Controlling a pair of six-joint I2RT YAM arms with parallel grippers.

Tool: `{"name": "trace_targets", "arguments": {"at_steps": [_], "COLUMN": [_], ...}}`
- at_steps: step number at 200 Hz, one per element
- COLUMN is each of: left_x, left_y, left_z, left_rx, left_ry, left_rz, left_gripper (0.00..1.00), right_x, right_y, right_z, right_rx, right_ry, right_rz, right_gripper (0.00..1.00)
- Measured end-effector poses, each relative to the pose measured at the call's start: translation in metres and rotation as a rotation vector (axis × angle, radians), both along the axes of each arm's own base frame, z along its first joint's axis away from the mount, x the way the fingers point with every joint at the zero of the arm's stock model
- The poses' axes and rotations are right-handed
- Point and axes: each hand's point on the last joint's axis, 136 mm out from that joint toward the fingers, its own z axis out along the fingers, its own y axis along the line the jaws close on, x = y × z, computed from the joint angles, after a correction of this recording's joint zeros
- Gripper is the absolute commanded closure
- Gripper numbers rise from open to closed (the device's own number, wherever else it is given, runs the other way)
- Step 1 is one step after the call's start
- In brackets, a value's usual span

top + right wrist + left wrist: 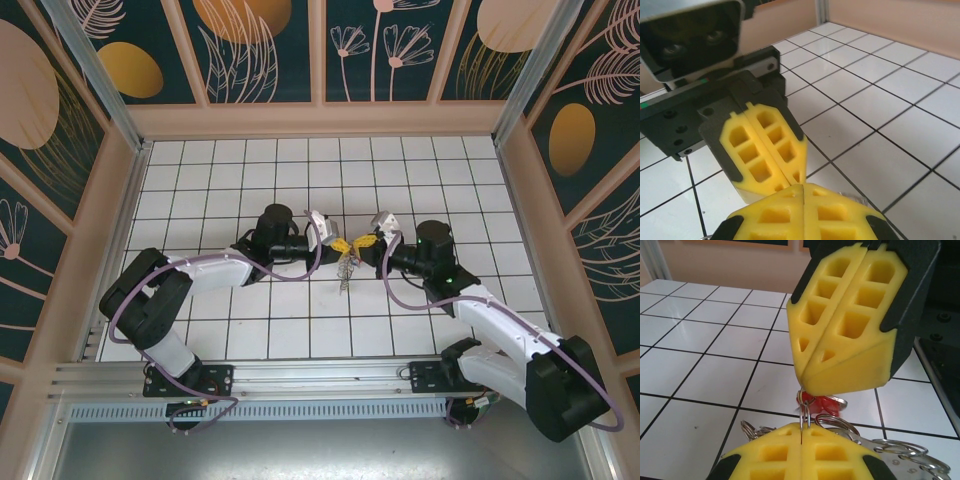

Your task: Put the keys on the keyring

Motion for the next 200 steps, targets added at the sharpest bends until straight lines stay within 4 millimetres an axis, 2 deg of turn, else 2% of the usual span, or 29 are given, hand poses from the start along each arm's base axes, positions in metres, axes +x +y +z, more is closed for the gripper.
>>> {"name": "trace_targets", "arguments": {"at_steps": [21, 58, 200], "left_x": [0.0017, 0.0036, 0.0049], "left_y": [0.0004, -0.0004, 0.0004], "left_z": [-0.0001, 0.0045, 0.0041], "left_rx": [-0.002, -0.02, -0.021], "left_ry": [0.004, -0.001, -0.001], "left_rz": [0.013, 0.021, 0.033], "left_gripper": [1.0, 1.0, 1.0], "right_x": [0.0014, 0.0041, 0.004], "right_y": [-0.0023, -0.0024, -0.0023], "right_z": [-0.004, 0.0014, 0.0013], "right_rx": [0.01, 0.034, 0.034], "right_ry": [0.018, 0.005, 0.005], "right_rz": [-0.023, -0.037, -0.035], "right_gripper": [1.0, 1.0, 1.0]}}
